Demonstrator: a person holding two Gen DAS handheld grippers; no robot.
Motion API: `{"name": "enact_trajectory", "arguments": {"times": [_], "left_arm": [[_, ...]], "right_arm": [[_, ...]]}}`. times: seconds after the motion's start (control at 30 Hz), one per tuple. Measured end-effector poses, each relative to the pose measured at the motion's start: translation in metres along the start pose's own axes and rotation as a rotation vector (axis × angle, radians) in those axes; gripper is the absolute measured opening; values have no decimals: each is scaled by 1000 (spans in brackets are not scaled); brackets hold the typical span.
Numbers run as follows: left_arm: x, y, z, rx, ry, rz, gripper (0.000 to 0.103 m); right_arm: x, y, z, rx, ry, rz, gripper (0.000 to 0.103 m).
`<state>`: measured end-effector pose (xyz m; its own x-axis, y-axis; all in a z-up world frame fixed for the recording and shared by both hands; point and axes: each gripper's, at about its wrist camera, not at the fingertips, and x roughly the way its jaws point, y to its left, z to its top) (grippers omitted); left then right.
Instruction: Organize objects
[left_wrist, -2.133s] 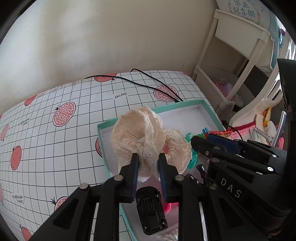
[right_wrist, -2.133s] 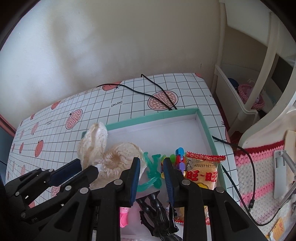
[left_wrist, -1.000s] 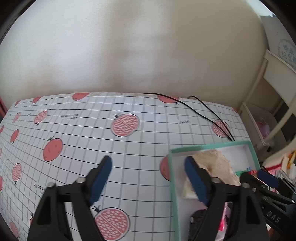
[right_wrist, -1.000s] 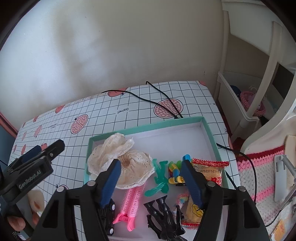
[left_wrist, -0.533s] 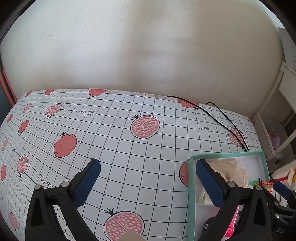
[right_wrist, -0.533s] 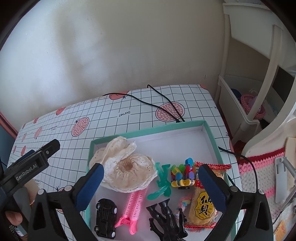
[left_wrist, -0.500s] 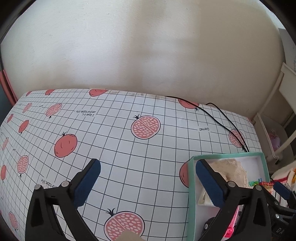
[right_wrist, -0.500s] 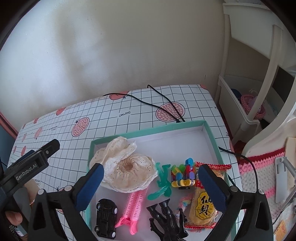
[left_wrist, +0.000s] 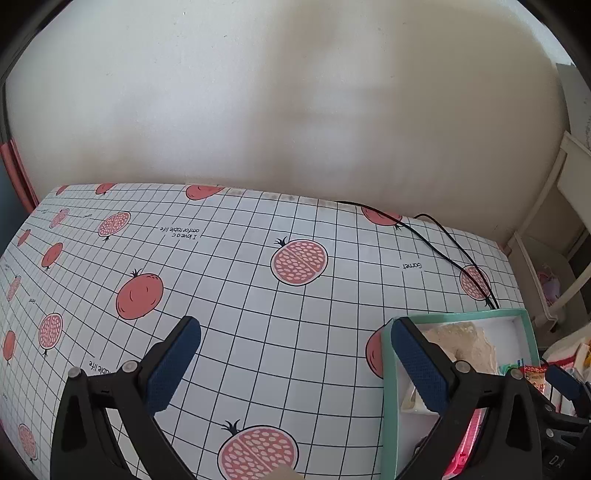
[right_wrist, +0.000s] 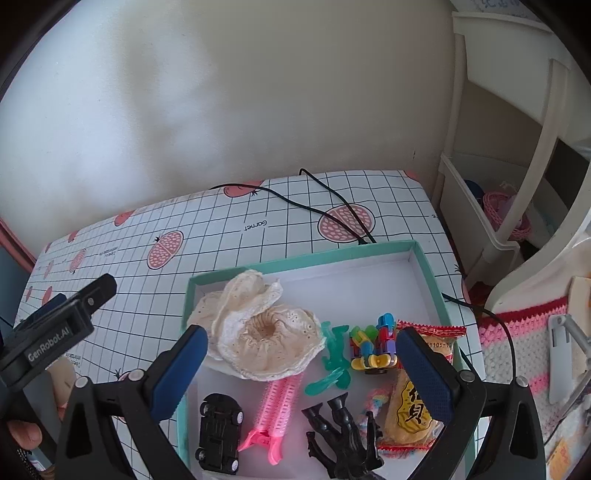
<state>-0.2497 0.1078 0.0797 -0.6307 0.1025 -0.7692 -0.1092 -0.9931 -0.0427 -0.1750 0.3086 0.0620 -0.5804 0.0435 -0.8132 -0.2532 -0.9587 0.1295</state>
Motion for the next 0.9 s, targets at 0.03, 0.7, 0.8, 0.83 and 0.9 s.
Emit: {"name": "enact_trajectory", "arguments": {"times": [0.03, 0.7, 0.8, 0.83, 0.9], "left_arm": [[-1, 0, 0, 7, 3, -4, 103], [-123, 11, -23, 103, -122, 85, 102], [-146, 24, -36, 84, -153, 67, 103], [-152, 27, -42, 83, -160, 69, 103], [-161, 34, -56, 87, -162, 76, 103]], "right_arm": [[-2, 1, -1, -2, -1, 1, 103], [-104, 29, -33, 31, -58, 4, 103], [-125, 35, -47, 31, -79, 10, 103], [-132, 36, -53, 37, -87, 18, 103], [-143, 37, -68, 41, -96, 27, 103]]}}
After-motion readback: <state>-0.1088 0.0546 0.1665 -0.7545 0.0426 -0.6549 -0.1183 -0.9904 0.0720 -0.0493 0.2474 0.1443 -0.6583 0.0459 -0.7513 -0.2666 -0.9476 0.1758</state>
